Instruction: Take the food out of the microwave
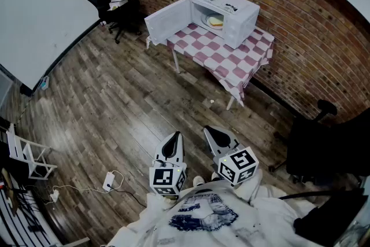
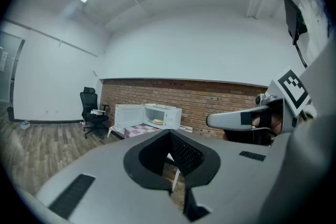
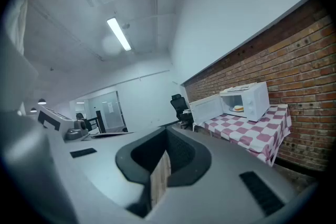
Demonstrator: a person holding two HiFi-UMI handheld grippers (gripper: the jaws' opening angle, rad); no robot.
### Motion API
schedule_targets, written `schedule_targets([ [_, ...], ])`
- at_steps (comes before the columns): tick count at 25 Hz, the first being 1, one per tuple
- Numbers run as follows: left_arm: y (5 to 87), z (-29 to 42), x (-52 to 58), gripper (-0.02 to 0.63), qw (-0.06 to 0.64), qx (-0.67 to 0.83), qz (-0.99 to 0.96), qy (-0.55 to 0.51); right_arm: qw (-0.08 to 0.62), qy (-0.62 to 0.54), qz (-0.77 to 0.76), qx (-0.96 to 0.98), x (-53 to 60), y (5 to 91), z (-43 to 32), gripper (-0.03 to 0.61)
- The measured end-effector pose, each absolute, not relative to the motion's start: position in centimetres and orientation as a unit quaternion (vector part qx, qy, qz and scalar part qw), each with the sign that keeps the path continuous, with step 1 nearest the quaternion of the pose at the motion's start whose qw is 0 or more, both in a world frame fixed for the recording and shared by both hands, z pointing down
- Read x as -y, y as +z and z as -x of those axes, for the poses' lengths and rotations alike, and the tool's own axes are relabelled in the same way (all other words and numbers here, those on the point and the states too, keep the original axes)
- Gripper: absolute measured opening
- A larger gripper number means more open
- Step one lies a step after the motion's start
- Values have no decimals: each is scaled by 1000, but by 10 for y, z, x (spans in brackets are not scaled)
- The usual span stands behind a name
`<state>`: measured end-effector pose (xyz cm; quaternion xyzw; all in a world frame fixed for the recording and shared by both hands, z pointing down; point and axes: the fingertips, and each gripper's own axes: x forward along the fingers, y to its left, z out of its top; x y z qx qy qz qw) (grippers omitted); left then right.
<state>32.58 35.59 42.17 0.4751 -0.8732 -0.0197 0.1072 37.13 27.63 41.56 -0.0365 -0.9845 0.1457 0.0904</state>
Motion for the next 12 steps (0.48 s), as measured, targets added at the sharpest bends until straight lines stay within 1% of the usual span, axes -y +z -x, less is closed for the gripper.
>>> schedule_targets([
  [12,423,-350,-327,8,115,895,-431,-2,88,160,67,981,-240,416,-393,12],
])
